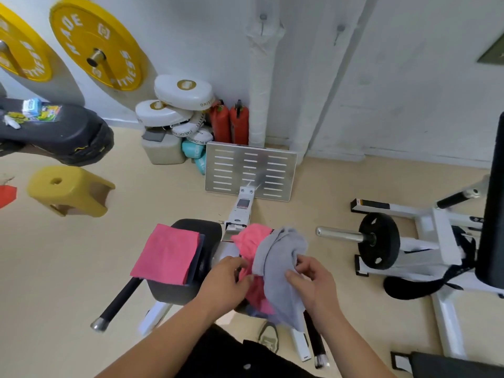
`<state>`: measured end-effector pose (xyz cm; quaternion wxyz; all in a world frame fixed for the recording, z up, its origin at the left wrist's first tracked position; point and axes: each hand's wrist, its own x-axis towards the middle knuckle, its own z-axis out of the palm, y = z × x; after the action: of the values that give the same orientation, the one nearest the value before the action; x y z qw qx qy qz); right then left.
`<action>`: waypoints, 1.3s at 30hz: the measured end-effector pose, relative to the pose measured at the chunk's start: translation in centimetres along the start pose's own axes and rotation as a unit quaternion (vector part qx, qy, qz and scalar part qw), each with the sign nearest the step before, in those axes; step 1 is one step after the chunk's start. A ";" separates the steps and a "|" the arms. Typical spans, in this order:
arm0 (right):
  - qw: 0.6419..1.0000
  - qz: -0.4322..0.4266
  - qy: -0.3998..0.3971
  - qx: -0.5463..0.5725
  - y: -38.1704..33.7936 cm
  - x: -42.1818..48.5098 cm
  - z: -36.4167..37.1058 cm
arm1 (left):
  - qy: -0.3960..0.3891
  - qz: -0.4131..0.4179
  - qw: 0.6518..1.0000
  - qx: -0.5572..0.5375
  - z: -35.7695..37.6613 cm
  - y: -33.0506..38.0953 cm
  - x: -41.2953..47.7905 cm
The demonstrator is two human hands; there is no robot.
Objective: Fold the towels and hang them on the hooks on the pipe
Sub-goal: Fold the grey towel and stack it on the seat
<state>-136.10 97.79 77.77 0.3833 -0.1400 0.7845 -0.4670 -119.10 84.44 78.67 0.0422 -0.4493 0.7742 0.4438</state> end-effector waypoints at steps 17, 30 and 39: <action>0.988 0.074 -0.053 0.126 -1.2 -2.4 -4.6 | 0.143 -0.045 0.960 -0.236 -0.2 5.0 -3.7; 0.988 -0.077 -0.110 0.077 -8.7 -6.2 -5.0 | 0.003 -0.026 0.900 -0.435 -0.6 11.2 -7.9; 0.981 0.003 0.156 0.113 -6.2 -1.2 -11.4 | 0.220 -0.106 0.872 -0.424 -5.3 9.7 -7.4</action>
<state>-144.51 102.43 86.61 0.2706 -0.0188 0.7772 -0.5677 -120.05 87.43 91.53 -0.2776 -0.5892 0.4486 0.6120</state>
